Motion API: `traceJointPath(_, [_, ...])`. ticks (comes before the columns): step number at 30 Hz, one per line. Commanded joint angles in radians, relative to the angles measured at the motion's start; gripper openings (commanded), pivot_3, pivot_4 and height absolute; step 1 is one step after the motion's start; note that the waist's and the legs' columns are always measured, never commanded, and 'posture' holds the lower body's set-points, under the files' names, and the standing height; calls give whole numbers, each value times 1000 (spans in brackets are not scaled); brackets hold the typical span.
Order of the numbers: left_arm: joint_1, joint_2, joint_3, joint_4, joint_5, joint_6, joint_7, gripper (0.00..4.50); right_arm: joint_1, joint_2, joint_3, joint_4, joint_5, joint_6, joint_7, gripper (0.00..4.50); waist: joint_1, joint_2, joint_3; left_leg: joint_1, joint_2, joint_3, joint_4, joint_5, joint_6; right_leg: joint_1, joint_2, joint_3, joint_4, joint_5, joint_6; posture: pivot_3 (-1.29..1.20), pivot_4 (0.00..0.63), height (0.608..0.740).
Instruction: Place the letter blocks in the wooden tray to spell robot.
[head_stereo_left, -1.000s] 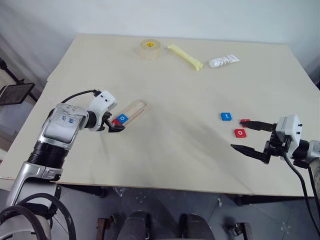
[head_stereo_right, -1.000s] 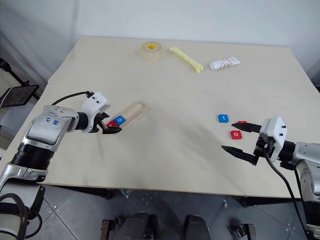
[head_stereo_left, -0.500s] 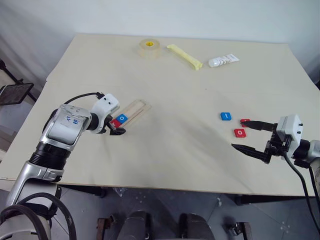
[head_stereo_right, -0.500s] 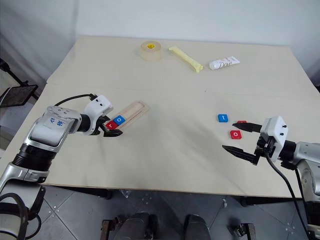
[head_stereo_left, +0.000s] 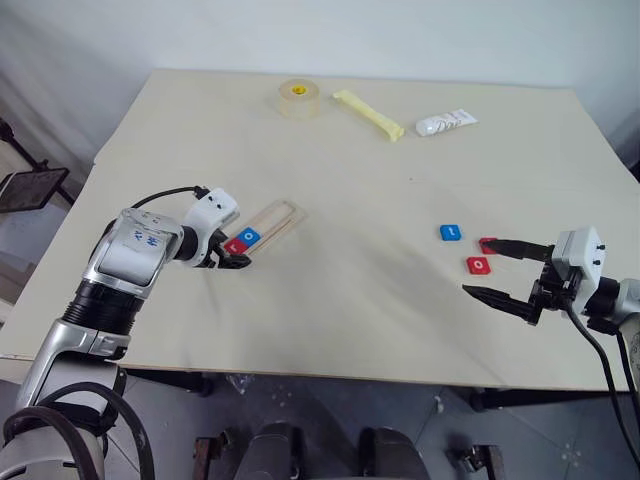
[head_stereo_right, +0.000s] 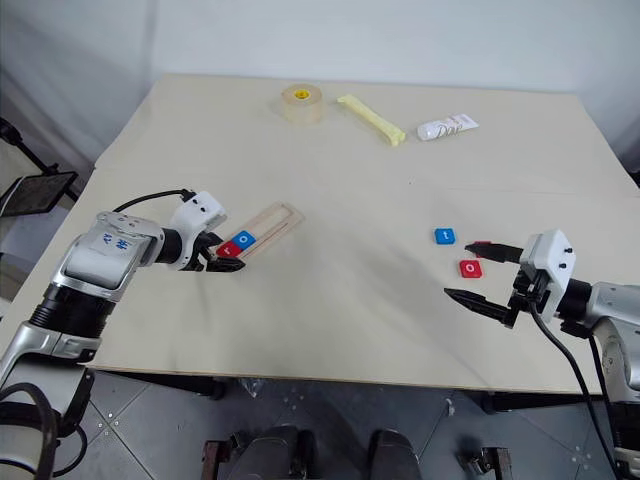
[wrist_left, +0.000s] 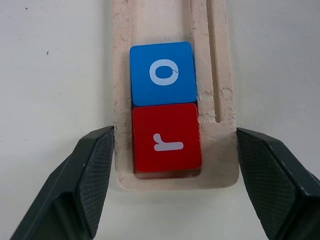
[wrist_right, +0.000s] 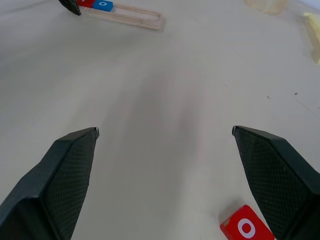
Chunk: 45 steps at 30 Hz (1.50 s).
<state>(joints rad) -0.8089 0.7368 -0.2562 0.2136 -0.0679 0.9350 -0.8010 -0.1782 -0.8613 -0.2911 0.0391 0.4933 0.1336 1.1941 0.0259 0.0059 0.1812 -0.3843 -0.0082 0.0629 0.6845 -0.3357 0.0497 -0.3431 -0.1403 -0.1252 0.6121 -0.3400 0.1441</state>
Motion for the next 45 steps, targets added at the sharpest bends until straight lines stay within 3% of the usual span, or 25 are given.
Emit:
traceJointPath(1, [23, 5, -23, 40, 37, -39, 1, 3418, 11, -14, -35, -44, 13, 1, -7, 4500, 0, 0, 0, 0, 0, 0, 0, 1, 0, 0, 0, 0, 0, 0, 0, 0, 150, 740])
traceJointPath(10, [-80, -66, -90, -45, 64, -300, -107, 3418, 32, -34, -60, -35, 18, -5, 3, 4500, 14, -1, 0, -3, -3, -1, 0, 1, 1, -2, -2, -1, 0, 0, 0, 0, 150, 740])
traceJointPath(22, [-165, -245, -252, -129, 95, -351, -261, 3418, 191, -39, -160, -6, 26, -103, 120, 4500, 26, -1, 1, -6, -4, -2, -1, 2, 2, -3, -2, -3, -1, 0, 0, 0, 150, 740])
traceJointPath(27, [-165, -302, -314, -133, 140, -354, -258, 3418, 233, -26, -203, -12, 23, -119, 83, 4500, 22, -1, 1, -6, -4, -2, -1, 2, 2, -3, -3, -3, -1, 0, 1, 0, 150, 740])
traceJointPath(31, [-171, -373, -372, -71, 200, -380, -215, 3418, 348, 10, -268, -99, 39, -110, 45, 4500, 28, -1, 0, -5, -4, -1, -1, 2, 2, -3, -3, -3, -1, 0, 1, 0, 150, 740])
traceJointPath(44, [-152, -416, -390, -64, 247, -406, -242, 3418, 462, 36, -321, -198, 64, -91, -18, 4500, 26, -1, 1, -5, -7, -4, 0, 2, 5, 0, -6, -5, -2, 0, 1, 0, 150, 740])
traceJointPath(45, [-153, -417, -390, -61, 249, -410, -242, 3768, 464, 36, -321, -199, 65, -91, -20, 4500, 26, -1, 1, -5, -7, -4, 0, 2, 5, 0, -6, -5, -2, 0, 1, 0, 150, 740])
